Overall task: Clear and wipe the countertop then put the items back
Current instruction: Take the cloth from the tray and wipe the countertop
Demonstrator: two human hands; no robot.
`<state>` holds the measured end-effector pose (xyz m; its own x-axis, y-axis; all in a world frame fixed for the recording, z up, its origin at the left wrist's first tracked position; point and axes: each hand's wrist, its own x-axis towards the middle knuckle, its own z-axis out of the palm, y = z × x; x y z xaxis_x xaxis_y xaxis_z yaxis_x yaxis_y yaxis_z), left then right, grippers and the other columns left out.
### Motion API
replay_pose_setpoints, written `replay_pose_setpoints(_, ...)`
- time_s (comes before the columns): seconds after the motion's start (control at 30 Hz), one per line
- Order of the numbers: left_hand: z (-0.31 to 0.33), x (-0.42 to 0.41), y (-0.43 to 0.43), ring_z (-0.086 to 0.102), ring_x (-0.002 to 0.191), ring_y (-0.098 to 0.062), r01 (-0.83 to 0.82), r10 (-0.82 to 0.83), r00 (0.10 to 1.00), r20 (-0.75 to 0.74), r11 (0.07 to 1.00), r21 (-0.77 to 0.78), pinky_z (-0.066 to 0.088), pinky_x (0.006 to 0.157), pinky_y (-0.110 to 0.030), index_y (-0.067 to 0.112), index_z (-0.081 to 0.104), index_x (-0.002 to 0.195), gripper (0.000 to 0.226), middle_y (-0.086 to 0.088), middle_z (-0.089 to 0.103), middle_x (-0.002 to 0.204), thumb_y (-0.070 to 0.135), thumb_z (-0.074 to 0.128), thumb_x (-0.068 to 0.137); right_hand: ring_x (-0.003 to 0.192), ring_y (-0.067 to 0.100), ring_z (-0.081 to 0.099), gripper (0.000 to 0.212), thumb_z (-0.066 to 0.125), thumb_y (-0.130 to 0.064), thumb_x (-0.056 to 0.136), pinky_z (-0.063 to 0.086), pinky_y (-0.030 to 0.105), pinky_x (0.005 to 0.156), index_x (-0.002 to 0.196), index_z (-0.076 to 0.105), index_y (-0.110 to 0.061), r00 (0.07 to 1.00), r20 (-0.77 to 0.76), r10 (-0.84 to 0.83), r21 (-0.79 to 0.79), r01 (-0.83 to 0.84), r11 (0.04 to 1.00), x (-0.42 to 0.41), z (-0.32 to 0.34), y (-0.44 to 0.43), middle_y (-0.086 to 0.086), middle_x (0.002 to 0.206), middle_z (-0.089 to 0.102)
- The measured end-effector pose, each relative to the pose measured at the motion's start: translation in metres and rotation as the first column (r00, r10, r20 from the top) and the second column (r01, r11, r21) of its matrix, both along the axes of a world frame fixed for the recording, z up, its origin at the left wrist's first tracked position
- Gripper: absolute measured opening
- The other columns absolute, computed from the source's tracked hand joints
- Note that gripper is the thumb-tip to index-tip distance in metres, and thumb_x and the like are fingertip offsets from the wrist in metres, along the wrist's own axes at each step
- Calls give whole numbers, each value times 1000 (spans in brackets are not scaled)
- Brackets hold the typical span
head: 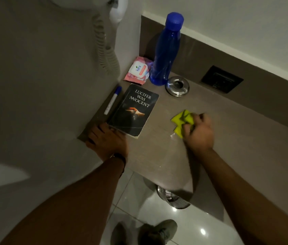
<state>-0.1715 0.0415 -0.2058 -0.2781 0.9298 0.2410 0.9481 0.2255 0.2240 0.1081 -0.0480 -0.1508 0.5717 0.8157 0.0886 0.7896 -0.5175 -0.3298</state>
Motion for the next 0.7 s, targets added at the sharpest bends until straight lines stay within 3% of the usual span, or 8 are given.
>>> replay_pose_setpoints(0.1, 7, 1, -3, 48, 104, -35, -7, 7, 1000, 3, 1000, -15, 39, 93, -49, 14, 50, 110, 36, -16, 50, 117, 37, 42, 83, 115, 39, 63, 55, 57, -47, 88, 57, 41, 93, 134, 65, -18, 981, -46, 190, -24, -191, 981, -70, 0, -28, 13, 133, 58)
replay_pose_setpoints(0.23, 12, 2, -4, 47, 103, -34, -16, 16, 1000, -2, 1000, -19, 39, 93, -49, 15, 50, 107, 30, -17, 50, 114, 33, 45, 84, 114, 29, 60, 61, 63, -53, 84, 56, 34, 94, 137, 64, -22, 886, -29, 462, -37, -463, 886, -148, -12, -84, 8, 132, 59)
replay_pose_setpoints(0.33, 16, 4, -5, 48, 105, -35, -29, 29, 1000, -3, 999, -26, 40, 93, -50, 14, 48, 106, 26, -18, 50, 113, 32, 49, 86, 115, 25, 55, 62, 67, -56, 84, 55, 32, 92, 138, 61, -25, 823, -11, 569, -50, -568, 821, -150, -14, -105, 4, 134, 55)
replay_pose_setpoints(0.47, 15, 3, -5, 49, 106, -36, -17, 17, 1000, -5, 999, -29, 41, 93, -50, 12, 47, 105, 24, -20, 51, 114, 30, 48, 89, 117, 28, 60, 59, 62, -59, 89, 55, 34, 93, 138, 61, -27, 708, 190, 680, -98, -676, 731, -121, -15, -100, 6, 133, 62)
replay_pose_setpoints(0.53, 15, 3, -4, 49, 106, -37, -23, 23, 1000, 4, 1000, -21, 43, 94, -51, 11, 47, 105, 25, -20, 51, 114, 30, 45, 90, 113, 30, 66, 57, 57, -59, 89, 57, 36, 91, 136, 65, -30, 738, 237, 632, -126, -622, 773, -92, -13, -85, 6, 132, 66)
replay_pose_setpoints(0.63, 13, 4, -5, 50, 109, -39, -14, 14, 999, 32, 1000, -16, 44, 96, -56, 10, 47, 106, 27, -22, 51, 116, 31, 41, 90, 108, 32, 64, 56, 60, -52, 88, 53, 38, 93, 138, 65, -28, 904, 192, 383, -118, -366, 923, -28, -4, -49, 8, 127, 64)
replay_pose_setpoints(0.7, 11, 4, -5, 50, 111, -41, -8, 9, 999, 39, 1000, -9, 43, 98, -59, 7, 46, 108, 32, -24, 50, 119, 32, 36, 90, 104, 33, 59, 54, 60, -47, 89, 51, 39, 90, 139, 63, -26, 962, 165, 217, -91, -205, 975, 17, 3, -29, 9, 119, 61)
